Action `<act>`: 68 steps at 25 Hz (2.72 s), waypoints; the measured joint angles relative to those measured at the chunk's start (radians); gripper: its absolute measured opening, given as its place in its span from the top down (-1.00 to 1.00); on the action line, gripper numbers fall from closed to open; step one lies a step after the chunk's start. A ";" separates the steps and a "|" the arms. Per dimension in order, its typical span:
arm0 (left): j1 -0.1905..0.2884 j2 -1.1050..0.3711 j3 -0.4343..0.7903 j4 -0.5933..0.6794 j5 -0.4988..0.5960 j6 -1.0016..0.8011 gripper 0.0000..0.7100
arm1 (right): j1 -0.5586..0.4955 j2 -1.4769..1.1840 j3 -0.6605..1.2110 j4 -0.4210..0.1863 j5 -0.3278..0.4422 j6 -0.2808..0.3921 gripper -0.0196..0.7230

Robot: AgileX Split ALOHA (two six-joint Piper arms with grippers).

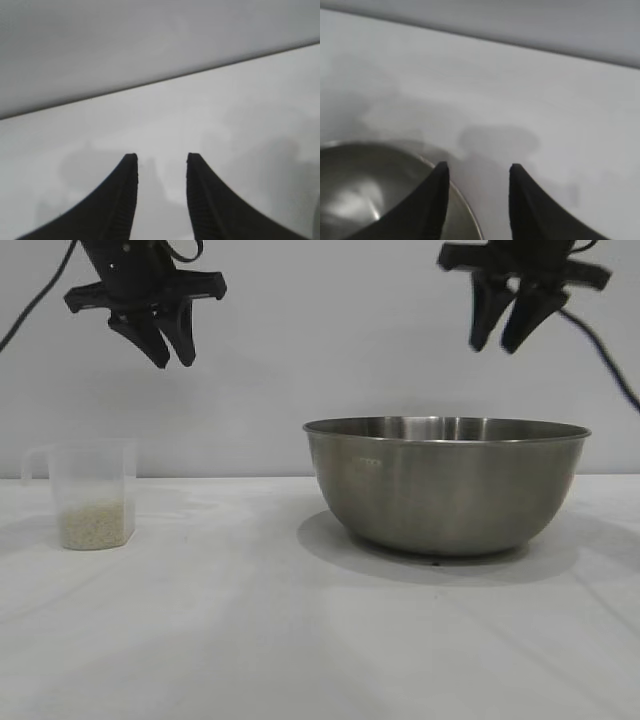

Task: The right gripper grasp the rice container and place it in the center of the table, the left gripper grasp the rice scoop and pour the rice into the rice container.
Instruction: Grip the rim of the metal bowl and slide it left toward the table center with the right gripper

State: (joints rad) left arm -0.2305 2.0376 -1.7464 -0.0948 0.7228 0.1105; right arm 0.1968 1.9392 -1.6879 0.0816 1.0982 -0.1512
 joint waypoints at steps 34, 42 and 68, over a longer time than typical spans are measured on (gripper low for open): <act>0.000 -0.131 0.243 -0.042 -0.060 0.077 0.42 | 0.161 0.146 0.133 0.038 -0.054 -0.002 0.95; 0.000 -0.437 0.676 -0.044 -0.392 0.086 0.42 | 0.184 0.146 0.133 0.052 0.000 0.000 0.95; 0.000 -0.276 1.477 0.019 -1.709 -0.033 0.42 | 0.253 -0.422 0.411 0.077 -0.349 -0.008 0.15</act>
State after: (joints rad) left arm -0.2305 1.7614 -0.2695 -0.0756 -0.9866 0.0776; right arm 0.4498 1.5172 -1.2768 0.1590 0.7492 -0.1589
